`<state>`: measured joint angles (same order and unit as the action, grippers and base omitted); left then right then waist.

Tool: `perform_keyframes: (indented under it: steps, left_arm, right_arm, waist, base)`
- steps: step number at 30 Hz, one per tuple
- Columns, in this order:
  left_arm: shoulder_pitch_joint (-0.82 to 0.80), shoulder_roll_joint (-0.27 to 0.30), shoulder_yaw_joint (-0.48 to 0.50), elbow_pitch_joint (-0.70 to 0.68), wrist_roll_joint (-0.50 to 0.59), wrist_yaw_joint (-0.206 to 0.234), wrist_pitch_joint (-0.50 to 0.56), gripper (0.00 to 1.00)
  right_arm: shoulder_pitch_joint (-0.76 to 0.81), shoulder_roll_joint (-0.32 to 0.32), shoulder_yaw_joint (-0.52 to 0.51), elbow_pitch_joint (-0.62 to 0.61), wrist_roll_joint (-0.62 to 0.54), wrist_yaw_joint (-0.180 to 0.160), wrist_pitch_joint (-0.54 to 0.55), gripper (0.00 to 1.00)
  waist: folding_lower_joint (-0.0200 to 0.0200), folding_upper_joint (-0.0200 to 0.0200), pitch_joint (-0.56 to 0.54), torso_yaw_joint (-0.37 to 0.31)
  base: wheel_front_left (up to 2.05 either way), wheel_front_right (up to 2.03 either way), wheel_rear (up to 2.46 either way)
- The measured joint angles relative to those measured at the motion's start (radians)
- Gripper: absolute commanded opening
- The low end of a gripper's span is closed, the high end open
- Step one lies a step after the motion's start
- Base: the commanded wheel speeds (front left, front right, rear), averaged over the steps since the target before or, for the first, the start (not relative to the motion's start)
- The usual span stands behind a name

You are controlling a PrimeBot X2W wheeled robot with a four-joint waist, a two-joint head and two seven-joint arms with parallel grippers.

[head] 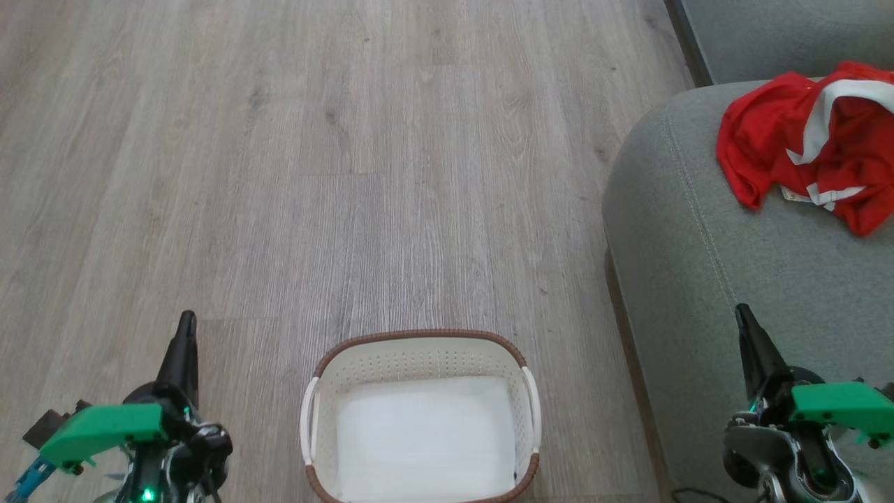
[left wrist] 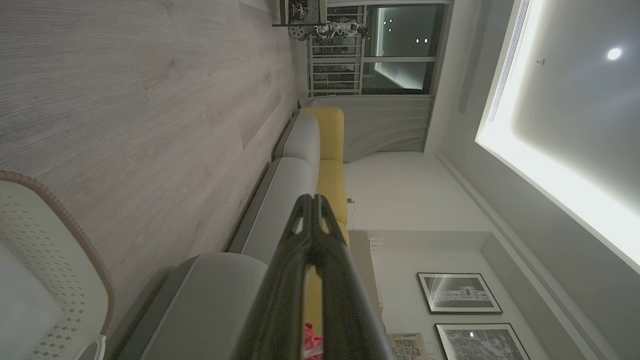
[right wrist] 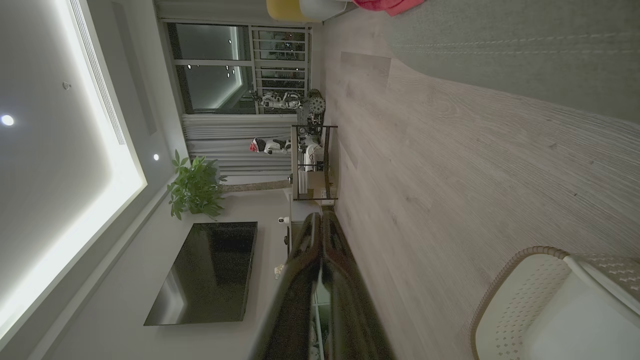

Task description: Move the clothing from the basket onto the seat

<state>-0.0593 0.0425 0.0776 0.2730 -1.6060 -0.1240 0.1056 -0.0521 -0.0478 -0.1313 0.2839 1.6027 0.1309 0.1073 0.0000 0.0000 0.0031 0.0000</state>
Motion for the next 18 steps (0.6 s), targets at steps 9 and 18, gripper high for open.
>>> perform_keyframes:
  steps: [9,18]
  left_arm:
    - [0.000,0.000,0.000,0.000,0.000,0.000,0.000,0.00]
    - [0.000,0.000,0.000,0.000,0.000,0.000,0.000,0.00]
  right_arm:
    - [0.000,0.000,0.000,0.000,0.000,0.000,0.000,0.00]
    - [0.000,0.000,0.000,0.000,0.000,0.000,0.000,0.00]
  waist:
    - [0.0000,0.0000,0.000,0.000]
    - [0.0000,0.0000,0.000,0.000]
  base:
    - [0.00,0.00,0.00]
    - [0.00,0.00,0.00]
